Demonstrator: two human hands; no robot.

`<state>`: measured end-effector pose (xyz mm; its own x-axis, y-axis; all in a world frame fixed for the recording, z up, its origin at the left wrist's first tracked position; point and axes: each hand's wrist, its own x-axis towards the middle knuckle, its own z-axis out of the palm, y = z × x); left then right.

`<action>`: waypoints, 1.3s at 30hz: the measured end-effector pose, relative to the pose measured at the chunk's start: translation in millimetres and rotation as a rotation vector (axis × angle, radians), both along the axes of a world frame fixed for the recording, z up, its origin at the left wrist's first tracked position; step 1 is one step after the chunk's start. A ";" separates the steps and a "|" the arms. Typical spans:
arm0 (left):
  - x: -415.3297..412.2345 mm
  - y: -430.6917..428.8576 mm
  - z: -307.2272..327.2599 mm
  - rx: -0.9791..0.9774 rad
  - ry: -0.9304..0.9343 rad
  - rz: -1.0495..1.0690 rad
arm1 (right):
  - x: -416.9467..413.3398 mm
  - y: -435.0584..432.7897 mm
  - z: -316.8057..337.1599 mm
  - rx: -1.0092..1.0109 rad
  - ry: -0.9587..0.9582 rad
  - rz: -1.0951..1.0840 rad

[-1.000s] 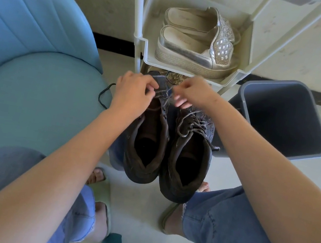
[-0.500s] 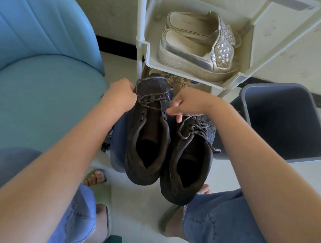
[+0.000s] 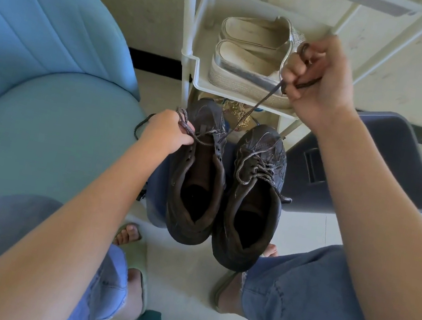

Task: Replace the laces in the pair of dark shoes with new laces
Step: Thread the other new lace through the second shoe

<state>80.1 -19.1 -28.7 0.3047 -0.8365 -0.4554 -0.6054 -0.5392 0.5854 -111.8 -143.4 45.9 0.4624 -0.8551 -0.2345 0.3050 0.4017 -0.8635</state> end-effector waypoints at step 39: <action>11.8 5.0 0.4 0.212 0.411 0.097 | -10.3 5.7 -2.2 -0.268 1.108 1.178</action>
